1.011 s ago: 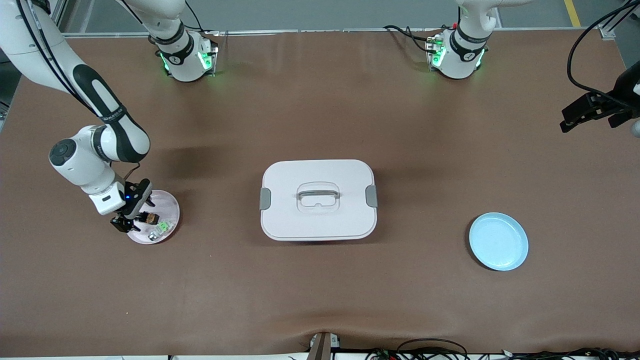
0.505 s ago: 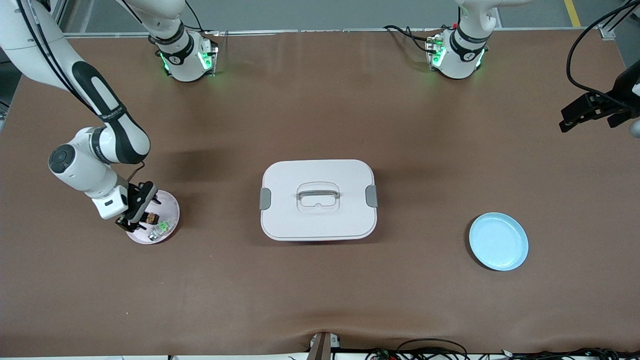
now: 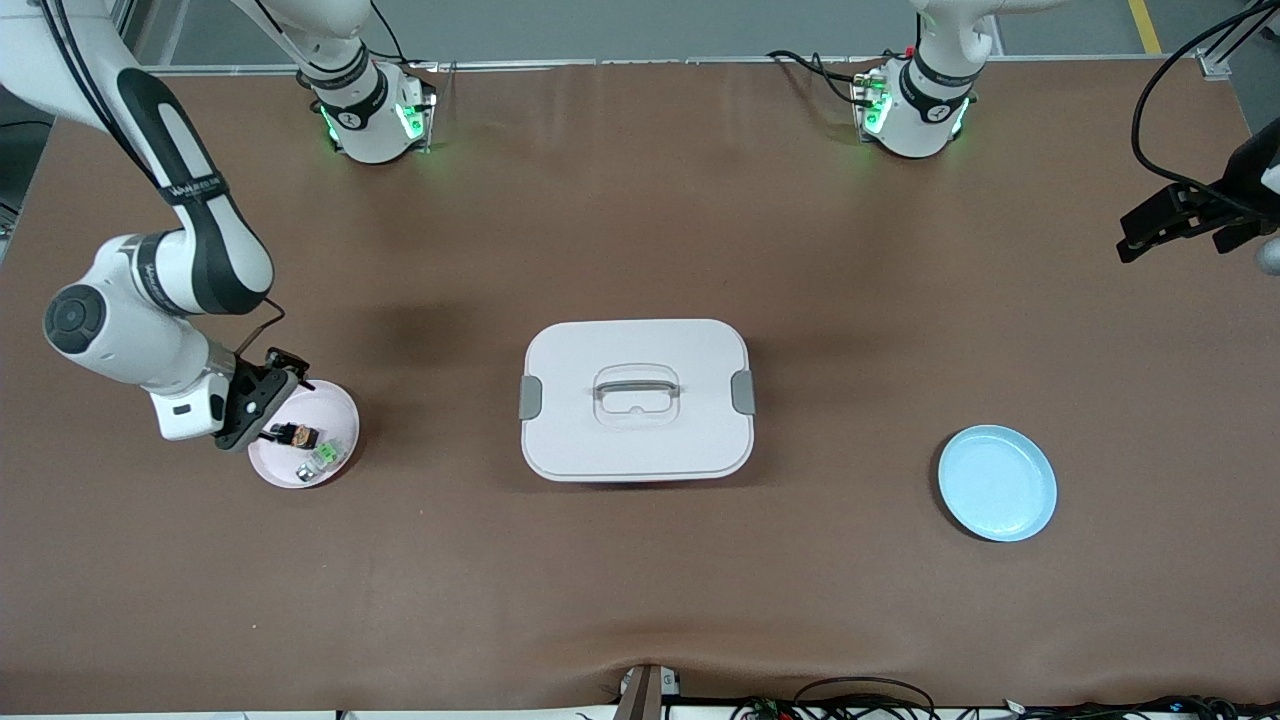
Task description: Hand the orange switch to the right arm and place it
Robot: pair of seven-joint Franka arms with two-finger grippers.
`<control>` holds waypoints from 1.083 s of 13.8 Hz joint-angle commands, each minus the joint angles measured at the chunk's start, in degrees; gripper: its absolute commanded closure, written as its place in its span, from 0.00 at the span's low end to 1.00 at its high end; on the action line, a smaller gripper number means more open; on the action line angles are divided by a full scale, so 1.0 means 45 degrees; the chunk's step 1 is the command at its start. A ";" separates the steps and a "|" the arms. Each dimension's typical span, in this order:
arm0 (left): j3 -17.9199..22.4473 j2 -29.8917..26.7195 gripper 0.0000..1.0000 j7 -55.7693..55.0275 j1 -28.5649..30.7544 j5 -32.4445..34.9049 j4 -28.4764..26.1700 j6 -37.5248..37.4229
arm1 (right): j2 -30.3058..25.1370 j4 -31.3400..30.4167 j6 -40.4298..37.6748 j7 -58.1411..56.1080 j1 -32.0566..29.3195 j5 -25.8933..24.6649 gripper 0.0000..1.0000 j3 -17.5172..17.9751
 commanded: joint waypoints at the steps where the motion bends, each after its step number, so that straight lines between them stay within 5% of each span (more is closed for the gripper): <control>1: -0.0210 -0.0347 0.00 -0.0017 -0.0027 -0.0177 -0.0217 -0.0117 | -0.1093 0.0202 -0.1275 0.2586 0.0026 0.0141 0.00 0.0053; 4: -0.0483 -0.0347 0.00 -0.0057 0.0012 -0.0177 -0.0217 -0.0117 | -0.1273 0.2033 -0.4223 0.5735 0.0670 -0.0269 0.00 0.0014; 7: -0.0619 -0.0347 0.00 -0.0367 -0.0027 -0.0177 -0.0217 -0.0117 | -0.1311 0.3110 -0.5340 0.8628 0.0906 -0.0289 0.00 0.0014; 15: -0.1011 -0.0327 0.00 -0.1131 -0.0008 -0.0157 -0.0236 -0.0137 | -0.0882 0.6139 -0.7395 1.1501 0.0730 -0.0289 0.00 -0.0064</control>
